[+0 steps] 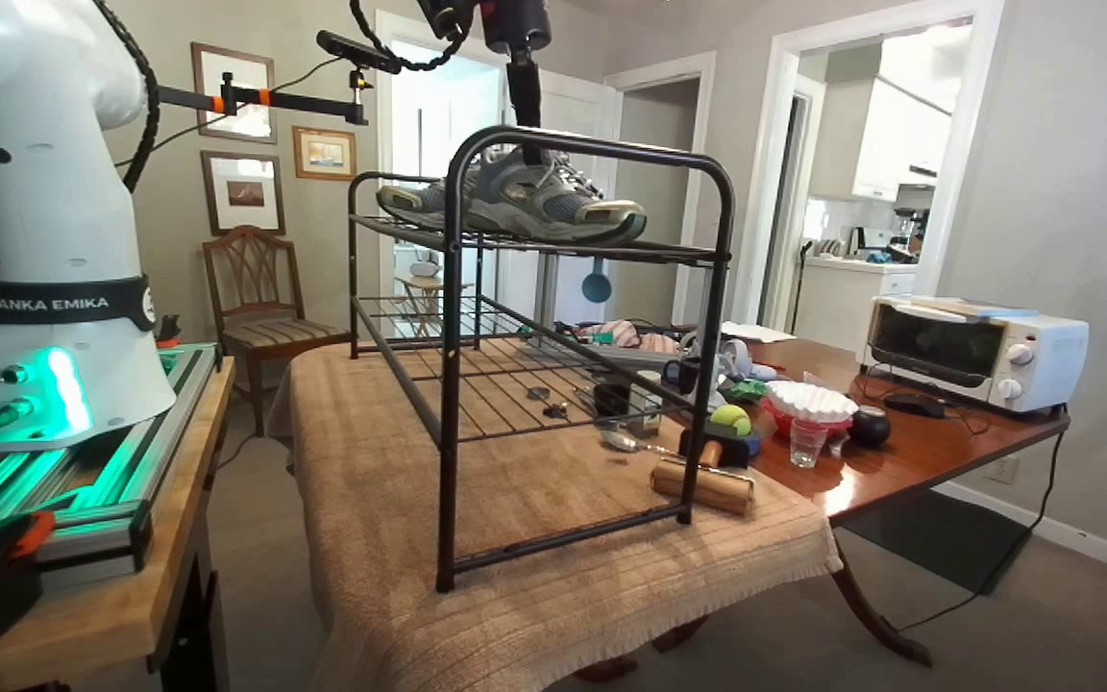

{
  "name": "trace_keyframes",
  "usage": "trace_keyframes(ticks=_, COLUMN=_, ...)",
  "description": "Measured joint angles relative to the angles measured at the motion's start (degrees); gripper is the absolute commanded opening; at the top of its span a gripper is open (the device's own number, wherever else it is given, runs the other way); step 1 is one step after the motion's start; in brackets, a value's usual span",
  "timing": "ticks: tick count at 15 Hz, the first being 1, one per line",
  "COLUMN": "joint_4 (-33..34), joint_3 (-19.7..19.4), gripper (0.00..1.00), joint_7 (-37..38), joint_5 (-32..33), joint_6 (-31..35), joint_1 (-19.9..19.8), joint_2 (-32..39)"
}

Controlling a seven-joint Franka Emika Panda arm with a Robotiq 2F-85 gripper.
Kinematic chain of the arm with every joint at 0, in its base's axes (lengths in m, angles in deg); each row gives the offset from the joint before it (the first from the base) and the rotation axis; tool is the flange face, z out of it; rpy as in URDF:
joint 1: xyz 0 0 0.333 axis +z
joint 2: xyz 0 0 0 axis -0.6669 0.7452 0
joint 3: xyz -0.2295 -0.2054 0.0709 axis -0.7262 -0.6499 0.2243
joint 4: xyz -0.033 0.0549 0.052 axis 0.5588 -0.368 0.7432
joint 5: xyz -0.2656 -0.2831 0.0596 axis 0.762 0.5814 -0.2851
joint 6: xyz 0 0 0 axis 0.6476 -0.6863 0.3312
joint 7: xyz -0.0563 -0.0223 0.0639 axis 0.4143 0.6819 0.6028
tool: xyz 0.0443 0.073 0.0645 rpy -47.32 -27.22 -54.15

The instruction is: Move the shoe on the stand

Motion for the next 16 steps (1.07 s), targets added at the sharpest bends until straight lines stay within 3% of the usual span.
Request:
trace_keyframes(ticks=10, joint_4=-1.76, joint_3=-5.95, gripper=0.04, joint_7=-27.26, joint_5=-1.33, joint_6=-0.03, joint_1=2.81, joint_2=-3.25)
trace_keyframes(ticks=16, joint_4=-1.75, joint_3=-11.36, gripper=0.04, joint_7=-47.14, joint_5=-3.53, joint_6=-0.51, joint_1=6.65, joint_2=-4.44)
